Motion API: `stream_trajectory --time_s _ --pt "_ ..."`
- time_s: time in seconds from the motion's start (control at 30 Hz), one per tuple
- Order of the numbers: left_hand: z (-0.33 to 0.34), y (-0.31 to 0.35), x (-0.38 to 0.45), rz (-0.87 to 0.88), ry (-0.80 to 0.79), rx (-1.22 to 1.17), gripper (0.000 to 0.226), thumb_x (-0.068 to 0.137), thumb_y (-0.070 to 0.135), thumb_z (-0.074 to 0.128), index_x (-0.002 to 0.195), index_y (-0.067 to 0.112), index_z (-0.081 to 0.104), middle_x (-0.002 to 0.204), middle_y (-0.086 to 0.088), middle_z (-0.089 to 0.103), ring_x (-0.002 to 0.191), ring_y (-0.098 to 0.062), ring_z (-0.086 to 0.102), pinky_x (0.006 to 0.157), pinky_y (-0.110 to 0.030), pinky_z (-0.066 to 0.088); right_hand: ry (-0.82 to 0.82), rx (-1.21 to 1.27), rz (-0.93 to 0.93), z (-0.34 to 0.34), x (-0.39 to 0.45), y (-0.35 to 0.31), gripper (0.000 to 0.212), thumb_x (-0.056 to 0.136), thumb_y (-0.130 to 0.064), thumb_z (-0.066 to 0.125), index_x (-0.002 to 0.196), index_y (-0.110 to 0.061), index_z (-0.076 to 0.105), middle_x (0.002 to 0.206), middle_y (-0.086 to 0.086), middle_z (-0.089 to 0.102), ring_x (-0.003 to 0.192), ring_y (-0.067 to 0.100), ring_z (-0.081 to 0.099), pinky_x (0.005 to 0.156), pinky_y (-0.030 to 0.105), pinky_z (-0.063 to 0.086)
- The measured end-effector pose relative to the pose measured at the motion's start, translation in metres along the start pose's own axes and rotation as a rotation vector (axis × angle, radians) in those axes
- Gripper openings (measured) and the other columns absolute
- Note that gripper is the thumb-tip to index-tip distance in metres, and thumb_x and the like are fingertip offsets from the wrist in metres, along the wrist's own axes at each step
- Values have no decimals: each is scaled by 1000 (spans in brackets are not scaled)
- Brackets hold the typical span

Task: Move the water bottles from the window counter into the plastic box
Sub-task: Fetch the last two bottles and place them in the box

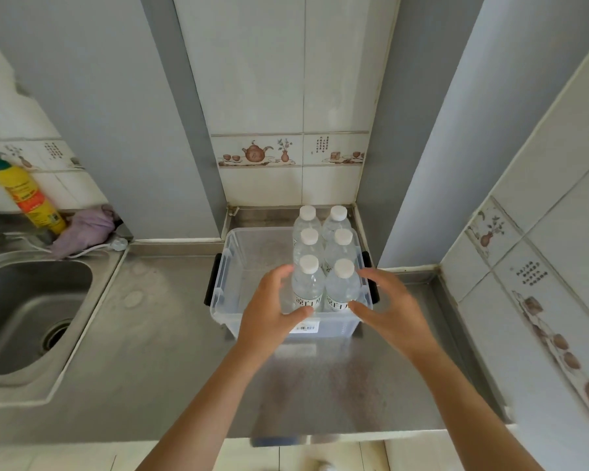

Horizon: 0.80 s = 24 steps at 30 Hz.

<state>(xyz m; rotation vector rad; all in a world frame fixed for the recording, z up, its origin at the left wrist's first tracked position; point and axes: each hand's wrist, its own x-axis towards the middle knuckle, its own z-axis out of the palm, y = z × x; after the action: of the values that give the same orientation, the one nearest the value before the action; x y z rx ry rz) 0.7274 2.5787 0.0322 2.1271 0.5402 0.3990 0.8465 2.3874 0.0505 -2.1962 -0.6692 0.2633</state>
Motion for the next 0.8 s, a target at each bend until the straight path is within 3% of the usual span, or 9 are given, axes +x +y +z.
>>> stream_trajectory --time_s 0.07,0.2,0.3,0.43,0.57,0.7,0.8 --pt "-9 7 -7 60 37 53 59 75 26 83 125 26 53 124 15 49 118 -10 52 91 -25 41 23 -53 -18 -7 -15 -8 52 78 -36 75 126 -29 55 130 -15 54 113 0 50 87 11 36" --pt "-28 23 -27 92 13 79 49 78 27 80 122 26 59 122 16 56 117 -9 55 92 -27 43 103 -103 -15 -24 -55 -30 49 82 -30 70 128 -29 55 131 -14 56 120 9 52 92 26 44" --pt "-42 27 -47 110 -77 130 49 79 28 77 123 31 57 123 20 58 119 -7 54 96 -30 45 209 -193 27 -26 -92 -48 53 82 -25 70 132 -28 54 134 -9 55 122 14 51 91 25 41" --pt "-61 26 -78 191 -149 255 50 81 34 74 127 33 55 128 18 58 119 -10 53 91 -26 44 248 -352 149 -14 -143 -72 58 86 -35 63 140 -32 42 145 -13 44 132 14 40 101 34 40" --pt "-79 21 -103 279 -217 231 53 83 37 73 131 33 53 133 20 56 124 -7 51 95 -21 39 296 -408 215 4 -196 -96 58 89 -44 57 143 -35 37 147 -15 41 136 11 35 107 35 38" --pt "-79 28 -124 332 -333 202 54 83 41 72 132 34 51 133 21 55 123 -8 52 97 -29 45 345 -414 295 7 -245 -110 59 91 -47 54 145 -37 31 149 -18 36 137 8 33 110 34 37" --pt "-68 45 -138 408 -403 194 54 84 43 70 133 37 49 132 23 55 123 -5 52 94 -26 44 421 -422 324 1 -280 -112 59 90 -46 55 144 -36 34 147 -18 39 136 8 34 108 34 37"
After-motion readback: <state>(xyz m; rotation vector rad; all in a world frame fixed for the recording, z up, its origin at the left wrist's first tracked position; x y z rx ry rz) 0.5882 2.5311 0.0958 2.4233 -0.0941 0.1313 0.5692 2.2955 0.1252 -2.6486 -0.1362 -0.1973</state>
